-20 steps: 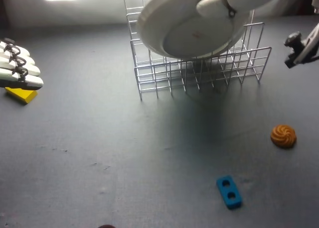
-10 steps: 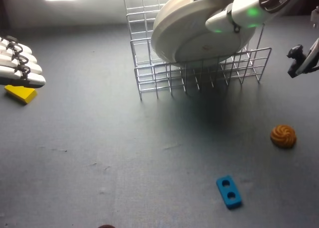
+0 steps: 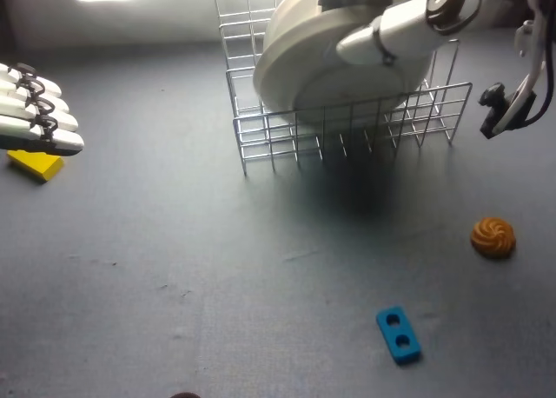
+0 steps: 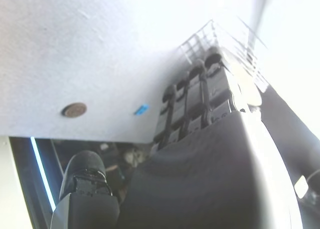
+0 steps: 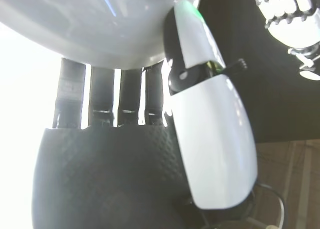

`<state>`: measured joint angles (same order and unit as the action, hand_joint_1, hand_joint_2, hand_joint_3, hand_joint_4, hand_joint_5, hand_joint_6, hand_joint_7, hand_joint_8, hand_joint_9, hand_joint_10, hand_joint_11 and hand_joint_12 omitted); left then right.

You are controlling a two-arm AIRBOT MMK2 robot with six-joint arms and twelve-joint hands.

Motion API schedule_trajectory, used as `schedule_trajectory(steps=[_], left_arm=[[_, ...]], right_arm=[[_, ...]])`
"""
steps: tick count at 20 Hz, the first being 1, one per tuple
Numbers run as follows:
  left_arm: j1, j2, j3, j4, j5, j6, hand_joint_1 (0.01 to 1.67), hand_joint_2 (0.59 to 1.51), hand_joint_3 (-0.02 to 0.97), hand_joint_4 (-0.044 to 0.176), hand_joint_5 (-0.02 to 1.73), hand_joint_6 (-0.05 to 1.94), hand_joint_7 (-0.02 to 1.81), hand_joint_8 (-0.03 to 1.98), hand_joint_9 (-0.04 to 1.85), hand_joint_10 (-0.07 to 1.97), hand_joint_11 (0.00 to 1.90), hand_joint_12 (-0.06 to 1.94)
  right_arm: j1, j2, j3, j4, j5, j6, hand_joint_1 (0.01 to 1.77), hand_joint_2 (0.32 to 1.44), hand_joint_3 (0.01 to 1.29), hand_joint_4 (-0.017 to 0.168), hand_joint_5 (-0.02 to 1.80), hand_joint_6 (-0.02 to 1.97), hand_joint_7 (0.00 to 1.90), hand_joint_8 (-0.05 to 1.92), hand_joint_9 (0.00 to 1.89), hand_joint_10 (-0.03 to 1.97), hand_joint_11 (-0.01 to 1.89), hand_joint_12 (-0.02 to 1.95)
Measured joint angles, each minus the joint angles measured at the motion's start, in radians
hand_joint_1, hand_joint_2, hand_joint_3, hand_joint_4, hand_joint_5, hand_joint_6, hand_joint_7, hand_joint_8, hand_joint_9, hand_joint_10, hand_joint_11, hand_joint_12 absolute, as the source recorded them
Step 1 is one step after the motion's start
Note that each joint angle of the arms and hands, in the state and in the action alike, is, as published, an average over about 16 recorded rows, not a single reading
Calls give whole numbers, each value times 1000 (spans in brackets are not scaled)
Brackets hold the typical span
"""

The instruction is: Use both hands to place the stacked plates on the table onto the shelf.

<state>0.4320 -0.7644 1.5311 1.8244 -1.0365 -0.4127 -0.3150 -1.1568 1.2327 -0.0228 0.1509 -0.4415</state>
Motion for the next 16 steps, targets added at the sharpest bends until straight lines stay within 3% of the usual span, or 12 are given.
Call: schedule_trajectory(steps=[8, 10, 16], left_arm=[[-4, -3, 0, 3, -2, 0, 20, 1115, 14, 2, 24, 7, 42, 2, 32, 16, 20, 41], [-5, -4, 0, 4, -3, 0, 20, 1115, 14, 2, 24, 7, 42, 2, 31, 17, 21, 44], [-12, -6, -7, 4, -14, 0, 20, 1117, 14, 2, 25, 6, 43, 2, 34, 17, 21, 57]], right_arm=[[-10, -25, 27, 1, 30, -9, 889, 1206, 13, -3, 715, 140, 798, 71, 745, 258, 344, 1249], [-3, -22, 27, -3, 34, -11, 836, 1212, 13, -2, 683, 27, 760, 18, 725, 155, 297, 1212], [24, 25, -16, -32, 33, -84, 739, 1196, 13, -2, 530, 15, 601, 17, 599, 51, 159, 1163]])
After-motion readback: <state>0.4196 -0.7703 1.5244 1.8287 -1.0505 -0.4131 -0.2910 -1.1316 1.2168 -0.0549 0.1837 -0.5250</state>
